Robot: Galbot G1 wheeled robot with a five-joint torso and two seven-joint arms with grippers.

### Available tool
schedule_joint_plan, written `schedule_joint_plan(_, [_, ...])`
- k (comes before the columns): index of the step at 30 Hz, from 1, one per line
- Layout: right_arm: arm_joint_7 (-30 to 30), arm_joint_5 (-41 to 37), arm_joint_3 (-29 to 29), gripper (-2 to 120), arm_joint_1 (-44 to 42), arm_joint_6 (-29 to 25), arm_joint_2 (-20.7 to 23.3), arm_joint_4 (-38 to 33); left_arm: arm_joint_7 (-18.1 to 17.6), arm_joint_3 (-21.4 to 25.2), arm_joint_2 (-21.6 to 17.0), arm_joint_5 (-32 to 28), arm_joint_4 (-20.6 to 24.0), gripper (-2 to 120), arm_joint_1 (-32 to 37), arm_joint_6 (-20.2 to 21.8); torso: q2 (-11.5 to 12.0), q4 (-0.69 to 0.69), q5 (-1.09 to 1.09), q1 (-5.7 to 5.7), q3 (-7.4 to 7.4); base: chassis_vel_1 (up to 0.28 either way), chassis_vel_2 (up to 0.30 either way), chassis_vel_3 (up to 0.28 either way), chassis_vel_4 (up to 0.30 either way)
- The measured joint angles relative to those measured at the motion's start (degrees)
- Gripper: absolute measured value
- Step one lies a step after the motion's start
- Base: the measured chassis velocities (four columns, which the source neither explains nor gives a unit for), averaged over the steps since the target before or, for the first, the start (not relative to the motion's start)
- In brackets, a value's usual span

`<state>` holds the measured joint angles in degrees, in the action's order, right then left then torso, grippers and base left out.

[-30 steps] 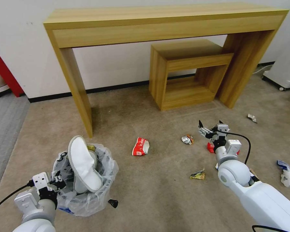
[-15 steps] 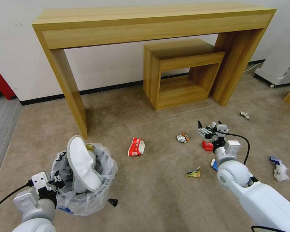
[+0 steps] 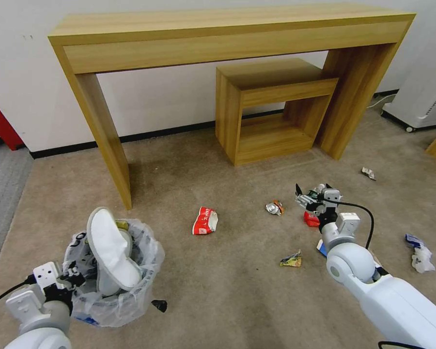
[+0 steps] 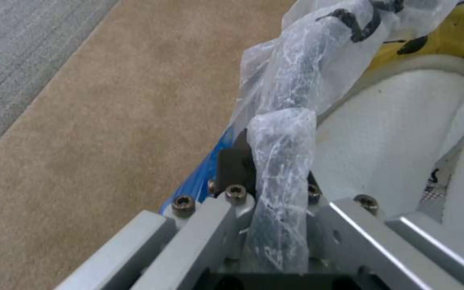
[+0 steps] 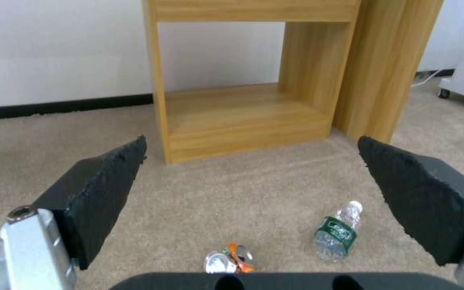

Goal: Pick up the trash bin and place the garbage on the floor into it.

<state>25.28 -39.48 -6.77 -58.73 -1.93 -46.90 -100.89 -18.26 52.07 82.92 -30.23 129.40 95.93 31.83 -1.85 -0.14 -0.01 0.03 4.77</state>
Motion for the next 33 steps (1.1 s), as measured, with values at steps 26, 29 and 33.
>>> schedule_joint_plan(26, [-0.4,0.9,1.4,100,0.2,-1.7,-1.1,0.1,0.2,-0.2,-0.4,-0.2,-0.6,1,-0.2,-1.1,0.0,0.00,0.01,0.00,0.01,-0.087,0.082,0.083,-0.083])
schedule_joint_plan(29, [-0.5,0.6,1.5,100,0.3,-1.8,-1.1,0.1,0.2,-0.4,-0.2,-0.1,-0.7,1,-0.2,-1.1,0.0,0.00,0.00,0.00,0.00,0.000,0.000,0.000,0.000])
schedule_joint_plan(33, [-0.5,-0.3,2.0,100,0.6,-1.7,-1.0,0.0,0.3,-0.6,0.0,0.4,-0.9,1,-0.1,-1.4,0.0,0.00,0.00,0.00,0.00,0.000,0.000,0.000,0.000])
